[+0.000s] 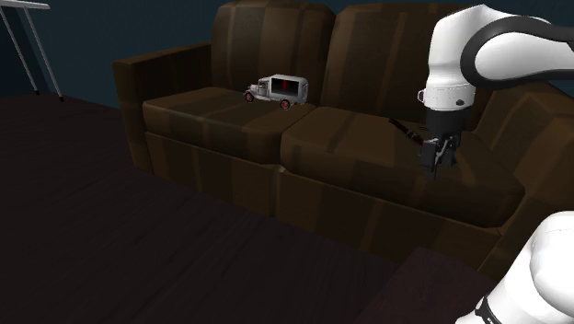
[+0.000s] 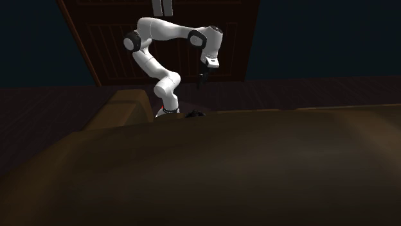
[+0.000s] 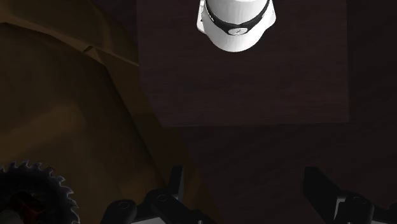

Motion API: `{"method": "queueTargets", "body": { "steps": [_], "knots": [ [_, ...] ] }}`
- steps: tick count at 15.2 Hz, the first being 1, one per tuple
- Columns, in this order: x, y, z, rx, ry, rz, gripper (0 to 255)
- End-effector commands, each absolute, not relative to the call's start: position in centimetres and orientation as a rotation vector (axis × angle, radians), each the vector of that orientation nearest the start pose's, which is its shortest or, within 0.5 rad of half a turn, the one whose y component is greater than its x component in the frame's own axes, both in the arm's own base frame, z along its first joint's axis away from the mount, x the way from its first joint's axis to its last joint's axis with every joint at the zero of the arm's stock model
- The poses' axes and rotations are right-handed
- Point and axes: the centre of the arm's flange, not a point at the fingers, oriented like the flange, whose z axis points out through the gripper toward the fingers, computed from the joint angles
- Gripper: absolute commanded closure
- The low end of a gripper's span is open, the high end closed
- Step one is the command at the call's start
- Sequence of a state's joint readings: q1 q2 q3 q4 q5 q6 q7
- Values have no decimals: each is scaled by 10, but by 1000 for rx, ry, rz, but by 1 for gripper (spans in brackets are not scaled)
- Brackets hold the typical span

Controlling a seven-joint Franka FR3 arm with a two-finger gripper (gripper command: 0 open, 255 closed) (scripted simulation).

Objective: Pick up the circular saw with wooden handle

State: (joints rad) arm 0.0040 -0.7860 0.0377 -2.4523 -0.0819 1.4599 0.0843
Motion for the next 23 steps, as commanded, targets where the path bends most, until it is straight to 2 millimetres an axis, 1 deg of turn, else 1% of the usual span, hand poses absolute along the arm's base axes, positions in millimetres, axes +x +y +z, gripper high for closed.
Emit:
{"method": "queueTargets", "body": {
  "steps": [1, 7, 12, 18, 23],
  "knots": [
    [289, 5, 538, -3244, 93, 326, 0],
    [332, -57, 536, -3235, 296, 223, 0],
    [362, -112, 537, -3215, 464, 136, 0],
    [390, -182, 541, -3177, 662, 31, 0],
    [407, -242, 546, -3132, 825, -56, 0]
  ]
}}
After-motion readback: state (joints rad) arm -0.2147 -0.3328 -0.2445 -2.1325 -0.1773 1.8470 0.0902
